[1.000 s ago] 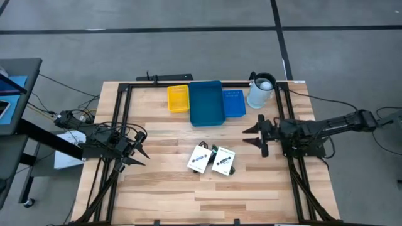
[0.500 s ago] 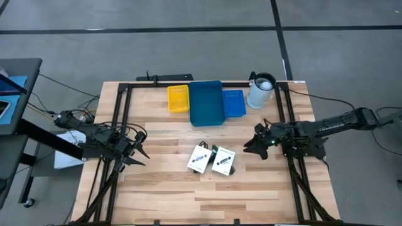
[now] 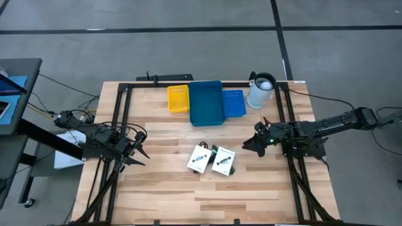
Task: Pick and place items into bin
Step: Put the white card reader box into the blue basket
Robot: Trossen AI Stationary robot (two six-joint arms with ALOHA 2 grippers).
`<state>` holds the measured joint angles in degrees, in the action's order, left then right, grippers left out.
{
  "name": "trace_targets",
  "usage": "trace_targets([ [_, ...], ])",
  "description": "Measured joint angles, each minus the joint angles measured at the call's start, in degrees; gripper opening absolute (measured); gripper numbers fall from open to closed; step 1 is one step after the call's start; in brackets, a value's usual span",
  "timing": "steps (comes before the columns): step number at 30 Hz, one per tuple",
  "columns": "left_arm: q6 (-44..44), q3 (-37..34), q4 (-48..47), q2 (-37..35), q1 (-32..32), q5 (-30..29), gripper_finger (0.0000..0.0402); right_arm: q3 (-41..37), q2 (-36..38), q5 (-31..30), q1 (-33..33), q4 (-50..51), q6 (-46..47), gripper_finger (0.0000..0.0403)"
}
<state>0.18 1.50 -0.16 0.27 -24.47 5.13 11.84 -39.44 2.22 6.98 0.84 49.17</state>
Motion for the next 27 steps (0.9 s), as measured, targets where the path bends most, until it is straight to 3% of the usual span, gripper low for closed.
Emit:
trace_targets([
  [14, -0.15, 0.0, 0.0, 0.0, 0.0, 0.0, 0.0139, 0.0, -8.03, 1.61, 2.19, -0.21, 8.51, 0.0202],
  [27, -0.16, 0.0, 0.0, 0.0, 0.0, 0.0, 0.0139, 0.0, -14.42, 0.85, 3.75, -10.1, 15.21, 0.0251],
])
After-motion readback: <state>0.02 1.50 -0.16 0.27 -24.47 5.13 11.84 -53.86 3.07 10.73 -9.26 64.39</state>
